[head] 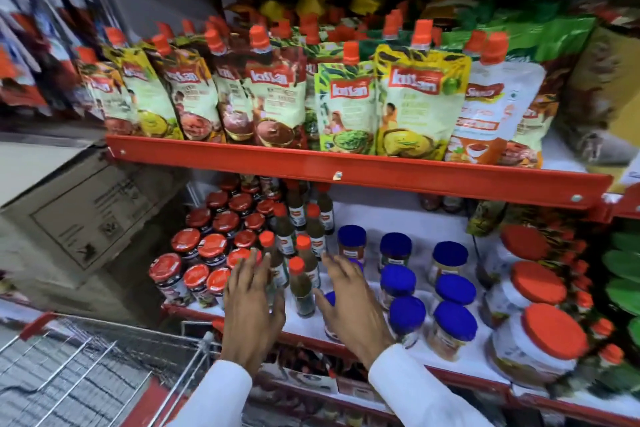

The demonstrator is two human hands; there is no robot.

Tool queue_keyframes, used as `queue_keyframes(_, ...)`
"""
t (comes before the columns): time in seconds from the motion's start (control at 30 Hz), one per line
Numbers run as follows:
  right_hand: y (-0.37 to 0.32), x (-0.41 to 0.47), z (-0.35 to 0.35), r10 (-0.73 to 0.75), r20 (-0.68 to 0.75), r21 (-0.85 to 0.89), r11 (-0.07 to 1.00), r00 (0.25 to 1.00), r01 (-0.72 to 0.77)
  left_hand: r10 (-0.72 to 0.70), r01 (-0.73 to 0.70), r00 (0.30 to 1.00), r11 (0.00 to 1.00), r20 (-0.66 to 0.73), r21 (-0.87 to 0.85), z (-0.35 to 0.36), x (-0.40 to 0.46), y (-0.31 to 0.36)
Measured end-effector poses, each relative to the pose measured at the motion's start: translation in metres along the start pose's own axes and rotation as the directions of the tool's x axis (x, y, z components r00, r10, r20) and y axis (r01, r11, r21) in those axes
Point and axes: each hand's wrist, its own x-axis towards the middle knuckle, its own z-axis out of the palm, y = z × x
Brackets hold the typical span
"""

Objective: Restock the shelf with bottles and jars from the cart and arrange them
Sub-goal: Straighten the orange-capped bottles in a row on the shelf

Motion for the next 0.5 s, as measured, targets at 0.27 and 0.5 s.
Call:
queue_keyframes(0.27,-0.050,0.047,0.027,0.111,-0.050,-0.052,0.992,0.993,-0.113,0.054,-0.052,0.998,0.991,0.014,-0.122,-0.010,0.050,-0.044)
queue_keyframes(0.5,-0.058,0.063,0.035,0.207,0.018,0.000,0.978,0.978,-0.207,-0.006,0.053,0.985,0.962,0.175,-0.269,-0.016,0.072,-0.058)
